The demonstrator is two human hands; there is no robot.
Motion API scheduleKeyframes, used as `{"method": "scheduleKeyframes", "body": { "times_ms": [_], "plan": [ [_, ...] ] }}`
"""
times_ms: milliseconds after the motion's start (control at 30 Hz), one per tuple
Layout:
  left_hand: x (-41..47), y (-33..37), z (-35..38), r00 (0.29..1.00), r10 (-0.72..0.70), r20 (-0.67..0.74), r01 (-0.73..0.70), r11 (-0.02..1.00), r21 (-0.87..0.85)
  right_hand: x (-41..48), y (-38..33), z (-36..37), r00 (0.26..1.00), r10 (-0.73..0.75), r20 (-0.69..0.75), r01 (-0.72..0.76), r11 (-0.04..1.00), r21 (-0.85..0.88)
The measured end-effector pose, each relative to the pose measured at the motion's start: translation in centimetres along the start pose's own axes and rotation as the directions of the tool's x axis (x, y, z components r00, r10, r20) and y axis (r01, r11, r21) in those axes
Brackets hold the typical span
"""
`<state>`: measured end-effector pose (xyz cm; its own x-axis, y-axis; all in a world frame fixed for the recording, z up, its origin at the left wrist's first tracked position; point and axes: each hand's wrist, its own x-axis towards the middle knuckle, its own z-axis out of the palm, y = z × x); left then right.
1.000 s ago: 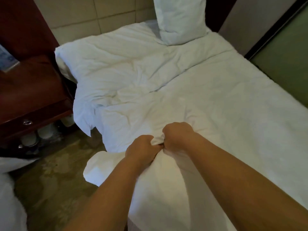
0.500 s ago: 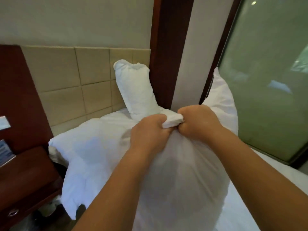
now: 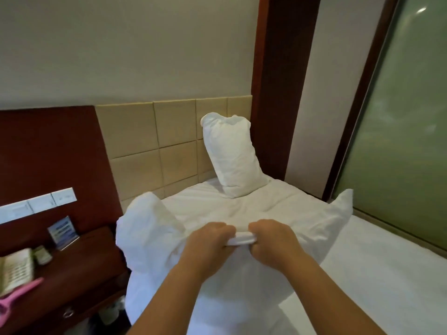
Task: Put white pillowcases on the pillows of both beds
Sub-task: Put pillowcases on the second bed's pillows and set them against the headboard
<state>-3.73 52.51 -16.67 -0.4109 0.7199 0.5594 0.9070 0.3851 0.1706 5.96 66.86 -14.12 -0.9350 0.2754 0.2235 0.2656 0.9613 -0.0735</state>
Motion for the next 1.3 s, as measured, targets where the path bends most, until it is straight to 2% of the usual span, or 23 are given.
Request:
{"method": "scheduleKeyframes", "body": {
  "times_ms": [67,233,367,467,633,800,967,1100,1200,1300],
  "plan": [
    [-0.4,-1.1,1.8,0.999,-0.041,0.026,0.041,0.999,0.001,1.0,0.4,2.4,1.000,0.006,0.001,-0.006,0.999,0.050],
    [2.8,-2.6,3.0,0.993,-0.118,0.030,0.115,0.989,0.093,4.8,2.8,4.7,0.980,-0.056,-0.191,0.062,0.998,0.028],
    [5.8,-3.6,4.0,0.960,-0.274,0.055,0.268,0.958,0.098,7.9,5.1,5.5,0.984,-0.029,-0.176,0.035,0.999,0.030],
    [7.8,-4.9,5.2,0.911,-0.382,0.155,0.334,0.904,0.266,10.0,6.7,6.0,0.985,-0.057,-0.165,0.060,0.998,0.012],
    [10.5,-7.4,5.9,0.844,-0.490,0.220,0.378,0.833,0.405,14.4,10.1,5.6,0.999,-0.046,-0.004,0.045,0.996,-0.076],
    [12.1,-10.3,6.1,0.800,-0.547,0.249,0.401,0.794,0.456,18.7,9.6,5.7,0.987,-0.158,0.042,0.160,0.985,-0.066],
    [12.2,-13.3,6.5,0.745,-0.586,0.318,0.435,0.789,0.435,21.9,7.3,7.4,0.978,-0.150,0.146,0.152,0.988,-0.007],
    [12.4,-15.5,6.9,0.712,-0.613,0.343,0.488,0.783,0.386,24.6,5.4,8.3,0.972,-0.093,0.215,0.102,0.994,-0.034],
    [12.3,-18.0,7.4,0.707,-0.598,0.376,0.491,0.799,0.347,26.0,4.0,9.5,0.977,-0.078,0.200,0.096,0.992,-0.081],
    [12.3,-20.0,8.3,0.719,-0.566,0.403,0.467,0.823,0.322,27.3,2.1,10.6,0.968,-0.012,0.252,0.053,0.986,-0.156]
  ]
}}
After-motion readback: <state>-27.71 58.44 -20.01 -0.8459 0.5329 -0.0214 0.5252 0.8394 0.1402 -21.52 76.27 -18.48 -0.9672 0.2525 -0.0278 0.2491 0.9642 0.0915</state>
